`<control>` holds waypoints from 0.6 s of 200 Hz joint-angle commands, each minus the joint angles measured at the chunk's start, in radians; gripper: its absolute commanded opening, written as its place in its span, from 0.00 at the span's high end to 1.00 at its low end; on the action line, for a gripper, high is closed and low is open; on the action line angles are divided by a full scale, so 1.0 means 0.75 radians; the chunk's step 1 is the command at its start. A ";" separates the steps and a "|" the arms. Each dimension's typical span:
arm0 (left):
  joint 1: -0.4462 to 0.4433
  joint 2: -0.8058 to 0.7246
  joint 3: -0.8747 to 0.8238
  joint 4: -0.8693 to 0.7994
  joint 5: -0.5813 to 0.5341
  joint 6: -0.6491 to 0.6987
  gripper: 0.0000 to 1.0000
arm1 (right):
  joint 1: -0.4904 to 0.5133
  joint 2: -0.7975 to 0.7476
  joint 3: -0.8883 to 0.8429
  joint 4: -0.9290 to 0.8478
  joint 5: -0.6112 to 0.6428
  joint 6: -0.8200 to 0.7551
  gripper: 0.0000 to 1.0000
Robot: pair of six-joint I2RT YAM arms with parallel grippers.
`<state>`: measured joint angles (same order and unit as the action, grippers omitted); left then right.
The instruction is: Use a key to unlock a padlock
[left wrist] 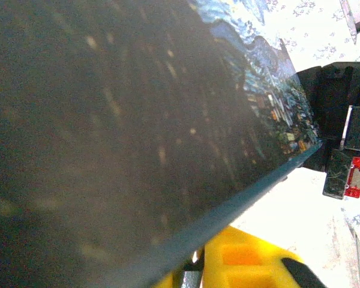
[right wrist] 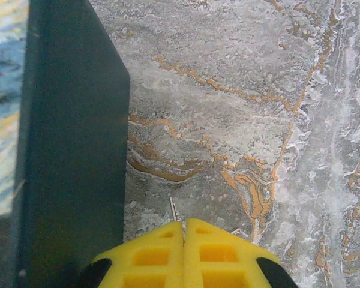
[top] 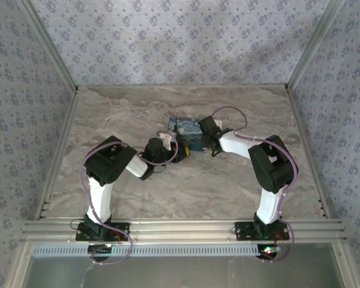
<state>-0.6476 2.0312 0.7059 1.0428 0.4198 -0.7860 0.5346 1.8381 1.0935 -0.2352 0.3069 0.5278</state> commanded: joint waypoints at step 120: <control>0.022 -0.005 0.020 -0.279 0.083 -0.178 1.00 | -0.112 -0.420 -0.214 0.138 -0.198 -0.033 1.00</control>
<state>-0.6411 2.0266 0.7437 0.9852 0.4500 -0.8433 0.4763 1.6230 0.9874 -0.1837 0.2279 0.5228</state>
